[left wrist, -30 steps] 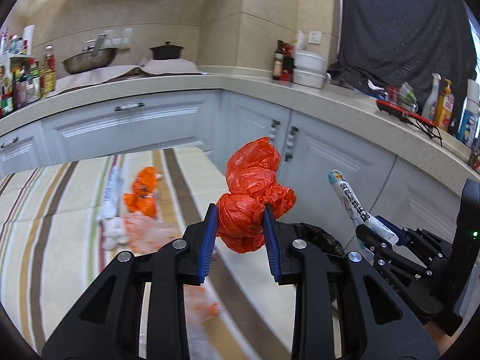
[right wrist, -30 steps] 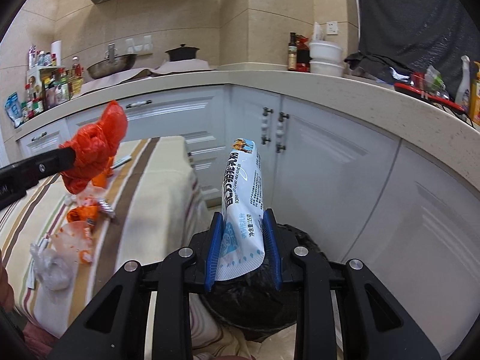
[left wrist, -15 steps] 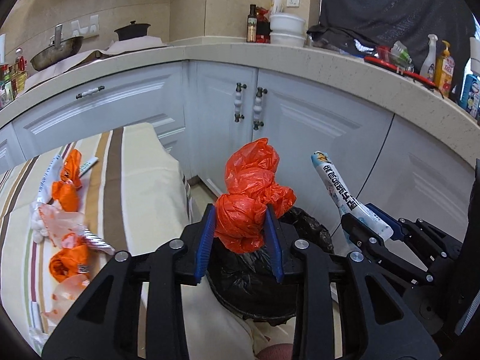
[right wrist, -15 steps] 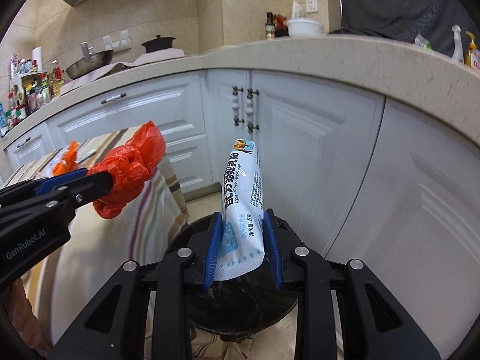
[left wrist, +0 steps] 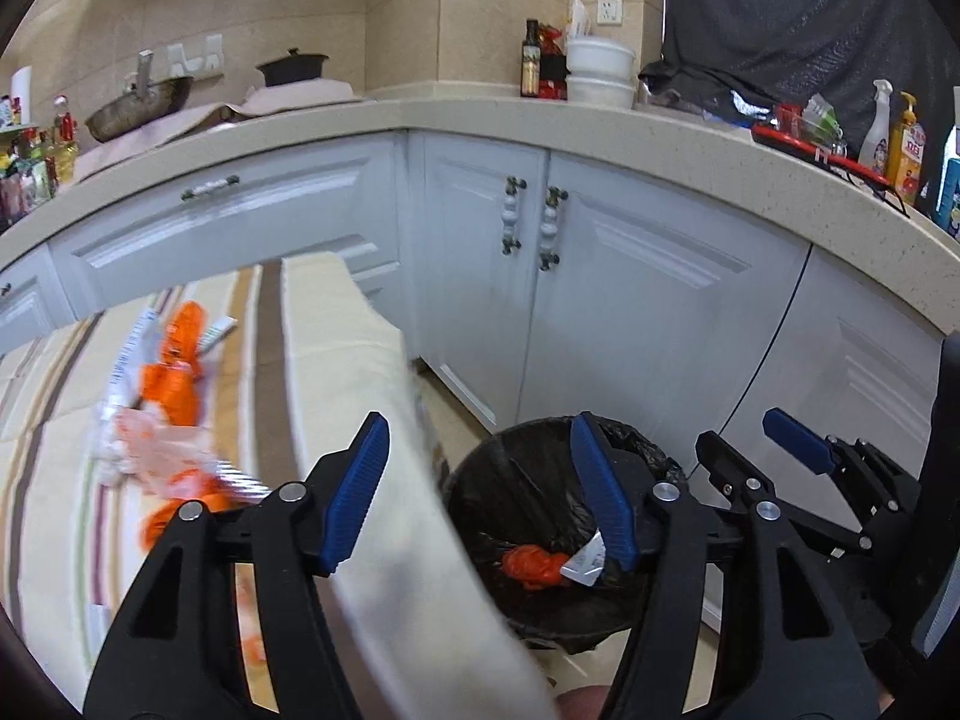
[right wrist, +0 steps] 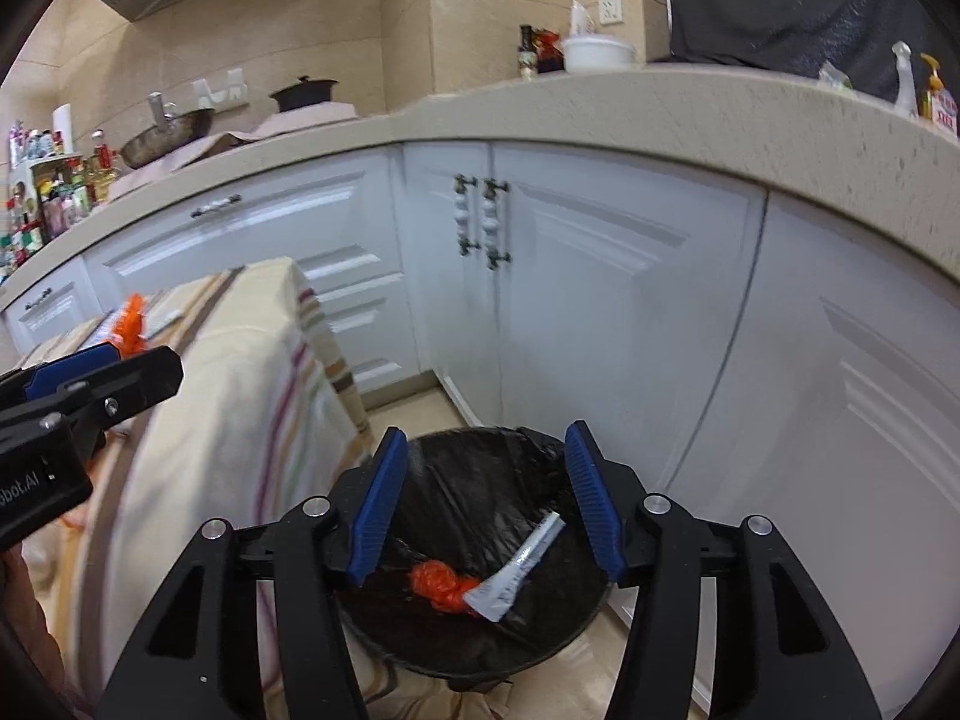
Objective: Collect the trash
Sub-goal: 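Move both open tools back over the table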
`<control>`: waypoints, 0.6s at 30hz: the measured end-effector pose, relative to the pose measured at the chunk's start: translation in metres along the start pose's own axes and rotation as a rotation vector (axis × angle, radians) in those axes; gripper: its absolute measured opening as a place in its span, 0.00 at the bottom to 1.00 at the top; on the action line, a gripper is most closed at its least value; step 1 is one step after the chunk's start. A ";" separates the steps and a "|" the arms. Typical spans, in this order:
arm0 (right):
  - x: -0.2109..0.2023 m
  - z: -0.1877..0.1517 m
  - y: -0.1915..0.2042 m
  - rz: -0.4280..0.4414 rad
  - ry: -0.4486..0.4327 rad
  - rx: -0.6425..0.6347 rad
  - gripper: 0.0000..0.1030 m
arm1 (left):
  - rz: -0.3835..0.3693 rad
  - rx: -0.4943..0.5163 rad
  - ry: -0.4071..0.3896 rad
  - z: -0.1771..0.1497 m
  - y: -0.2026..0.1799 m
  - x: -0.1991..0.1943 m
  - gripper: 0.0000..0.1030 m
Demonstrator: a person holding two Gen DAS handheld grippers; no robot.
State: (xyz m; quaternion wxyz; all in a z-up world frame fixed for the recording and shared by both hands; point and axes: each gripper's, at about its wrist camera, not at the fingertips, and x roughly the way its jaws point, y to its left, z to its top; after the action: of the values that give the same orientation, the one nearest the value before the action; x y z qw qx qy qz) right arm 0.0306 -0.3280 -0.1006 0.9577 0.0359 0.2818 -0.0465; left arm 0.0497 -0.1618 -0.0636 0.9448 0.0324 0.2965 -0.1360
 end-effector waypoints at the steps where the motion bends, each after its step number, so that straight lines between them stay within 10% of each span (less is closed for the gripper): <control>1: -0.006 0.002 0.007 0.009 -0.008 -0.007 0.54 | 0.007 -0.002 -0.003 -0.001 0.005 -0.006 0.61; 18: -0.070 -0.008 0.134 0.253 -0.046 -0.152 0.59 | 0.273 -0.156 -0.025 -0.044 0.157 -0.116 0.68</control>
State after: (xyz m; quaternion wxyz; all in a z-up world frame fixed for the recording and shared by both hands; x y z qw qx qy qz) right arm -0.0180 -0.1891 -0.0635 0.9620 -0.0024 0.2559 0.0950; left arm -0.0222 0.0227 -0.0369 0.9577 -0.0026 0.2874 0.0167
